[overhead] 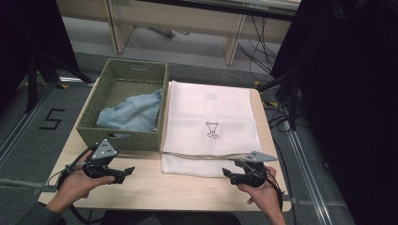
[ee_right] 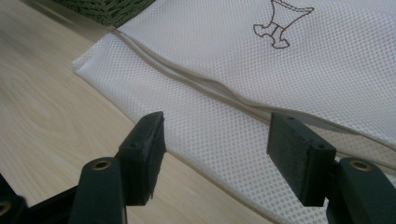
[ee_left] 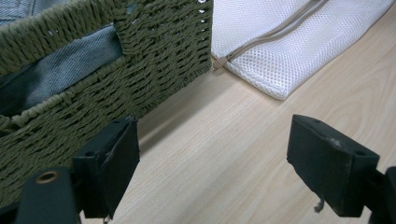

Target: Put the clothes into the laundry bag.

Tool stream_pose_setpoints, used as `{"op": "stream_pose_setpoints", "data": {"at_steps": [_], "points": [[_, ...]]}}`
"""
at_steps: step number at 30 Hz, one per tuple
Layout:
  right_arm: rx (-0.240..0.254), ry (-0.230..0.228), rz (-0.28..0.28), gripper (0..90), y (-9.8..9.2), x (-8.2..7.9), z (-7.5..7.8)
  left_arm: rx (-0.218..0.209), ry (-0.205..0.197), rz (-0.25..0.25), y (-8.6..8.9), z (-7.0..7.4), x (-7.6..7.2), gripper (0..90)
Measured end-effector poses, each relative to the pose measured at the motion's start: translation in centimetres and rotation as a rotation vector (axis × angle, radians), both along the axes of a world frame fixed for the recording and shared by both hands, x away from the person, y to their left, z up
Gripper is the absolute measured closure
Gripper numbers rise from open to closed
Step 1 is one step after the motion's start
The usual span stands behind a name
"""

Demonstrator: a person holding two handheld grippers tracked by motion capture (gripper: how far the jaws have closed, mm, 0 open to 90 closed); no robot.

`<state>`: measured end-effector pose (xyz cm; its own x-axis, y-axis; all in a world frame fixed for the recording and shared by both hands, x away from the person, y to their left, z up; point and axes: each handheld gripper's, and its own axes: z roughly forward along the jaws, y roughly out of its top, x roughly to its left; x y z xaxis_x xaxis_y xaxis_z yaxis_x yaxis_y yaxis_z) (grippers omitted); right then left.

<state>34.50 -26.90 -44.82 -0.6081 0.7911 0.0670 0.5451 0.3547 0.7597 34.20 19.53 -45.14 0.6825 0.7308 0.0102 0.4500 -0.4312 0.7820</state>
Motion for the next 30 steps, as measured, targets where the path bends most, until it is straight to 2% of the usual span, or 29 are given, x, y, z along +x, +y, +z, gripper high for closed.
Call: {"op": "stream_pose_setpoints", "data": {"at_steps": [3,4,8,9,10,11,12,13,14,15,16,17,18,19,22,24,26,28,30], "points": [[0.007,0.0,-0.004,38.1,0.1,0.0,0.0,0.001,0.005,0.002,0.0,0.0,0.0,16.8],[0.012,0.018,-0.012,38.1,0.1,0.0,0.1,0.002,0.003,0.003,0.1,0.0,0.0,16.8],[-0.001,0.022,-0.012,38.1,0.1,0.2,0.0,0.001,-0.001,0.005,0.1,0.0,0.0,16.8],[-0.01,-0.007,0.002,38.2,-0.2,0.7,-0.1,0.002,0.004,0.005,0.1,0.0,-0.1,16.8],[-0.01,-0.007,0.002,38.2,-0.2,0.7,-0.1,0.002,0.004,0.005,0.1,0.0,-0.1,16.8],[0.002,0.021,-0.028,38.2,0.0,0.5,0.0,0.003,0.003,0.003,0.1,0.0,0.0,16.8],[-0.014,0.023,-0.038,38.2,-0.3,0.8,0.0,0.004,0.0,0.0,0.1,0.0,0.0,16.9],[-0.027,0.008,-0.033,38.3,-0.5,1.0,-0.1,0.004,0.0,0.0,0.1,0.0,0.0,16.8],[-0.033,0.031,-0.051,38.4,-0.6,1.1,0.0,0.005,0.002,0.0,0.1,0.0,0.0,16.9],[-0.053,0.003,-0.042,38.7,-1.0,1.5,-0.2,0.005,0.002,0.0,0.1,-0.1,0.0,16.8],[-0.053,0.003,-0.042,38.7,-1.0,1.5,-0.2,0.005,0.002,0.0,0.1,-0.1,0.0,16.8],[-0.094,0.02,-0.056,38.7,-1.6,1.9,-0.3,0.006,0.0,-0.003,0.1,-0.1,0.0,16.8],[-0.106,0.01,-0.061,38.7,-1.8,2.1,-0.4,-0.009,0.006,0.012,-0.1,-0.1,-0.1,16.8],[-0.139,0.002,-0.071,38.7,-2.1,2.3,-0.5,-0.009,0.006,0.012,-0.1,-0.1,-0.1,16.8],[-0.164,0.003,-0.078,38.9,-2.4,2.7,-0.6,0.001,0.009,0.008,0.0,-0.1,0.0,16.9],[-0.212,0.01,-0.07,38.9,-2.6,3.5,-1.0,0.009,0.003,-0.003,0.0,-0.1,0.1,16.8],[-0.215,0.019,-0.084,39.4,-2.5,4.0,-1.2,0.004,0.004,-0.001,0.0,-0.2,0.0,16.9],[-0.259,0.004,-0.071,39.7,-2.8,4.6,-1.4,0.008,0.006,-0.001,0.0,-0.2,0.0,16.8],[-0.277,0.006,-0.083,40.1,-3.1,5.1,-1.6,0.009,0.01,-0.001,0.1,-0.2,0.0,16.9]]}}
